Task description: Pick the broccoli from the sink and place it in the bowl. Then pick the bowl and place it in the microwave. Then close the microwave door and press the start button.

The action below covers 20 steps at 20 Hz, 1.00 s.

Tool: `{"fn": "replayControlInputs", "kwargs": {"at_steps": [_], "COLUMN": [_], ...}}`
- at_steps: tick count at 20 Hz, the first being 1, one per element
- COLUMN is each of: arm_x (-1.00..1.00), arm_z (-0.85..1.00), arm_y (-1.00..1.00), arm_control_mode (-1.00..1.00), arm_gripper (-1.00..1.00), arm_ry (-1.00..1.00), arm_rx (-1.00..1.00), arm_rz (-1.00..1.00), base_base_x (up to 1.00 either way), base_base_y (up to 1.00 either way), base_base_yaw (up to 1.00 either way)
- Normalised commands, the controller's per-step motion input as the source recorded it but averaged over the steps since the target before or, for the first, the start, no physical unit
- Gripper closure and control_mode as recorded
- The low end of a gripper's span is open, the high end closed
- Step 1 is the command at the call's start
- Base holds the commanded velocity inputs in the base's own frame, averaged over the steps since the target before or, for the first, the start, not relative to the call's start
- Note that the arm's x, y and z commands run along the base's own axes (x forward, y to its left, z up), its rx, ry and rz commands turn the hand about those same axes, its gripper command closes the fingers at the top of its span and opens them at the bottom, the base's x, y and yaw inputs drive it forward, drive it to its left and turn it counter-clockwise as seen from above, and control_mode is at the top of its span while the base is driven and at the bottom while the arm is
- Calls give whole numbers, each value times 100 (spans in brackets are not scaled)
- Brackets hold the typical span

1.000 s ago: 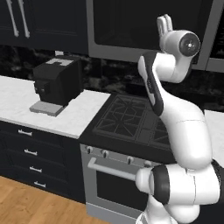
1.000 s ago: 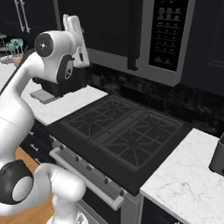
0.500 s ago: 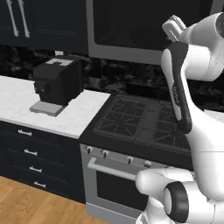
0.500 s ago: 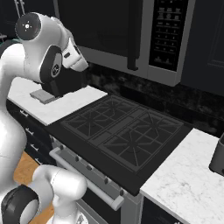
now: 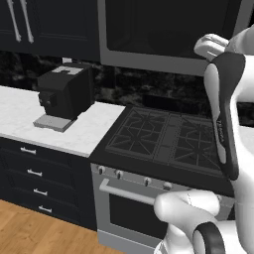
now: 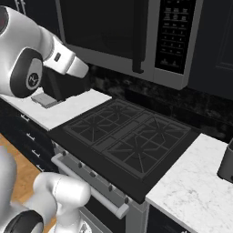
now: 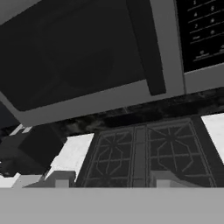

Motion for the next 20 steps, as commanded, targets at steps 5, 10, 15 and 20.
{"fn": "replayControlInputs", "kwargs": {"at_steps": [5,10,15,20], "arm_x": [-99,-84,-24,10], "arm_z": [-2,-10,-17,-28], "arm_y": [-18,-5,-21,-18], "arm_control_mode": [-100,-100,-100,-100], "arm_gripper": [100,100,100,100], "arm_ry": [-14,-25,-16,-2], "arm_rx": [-27,-31,-13,-3], "arm_rz": [5,1,-1,-4], "base_base_x": [0,0,0,0], "base_base_y": [0,0,0,0], "base_base_yaw": [0,0,0,0]}}
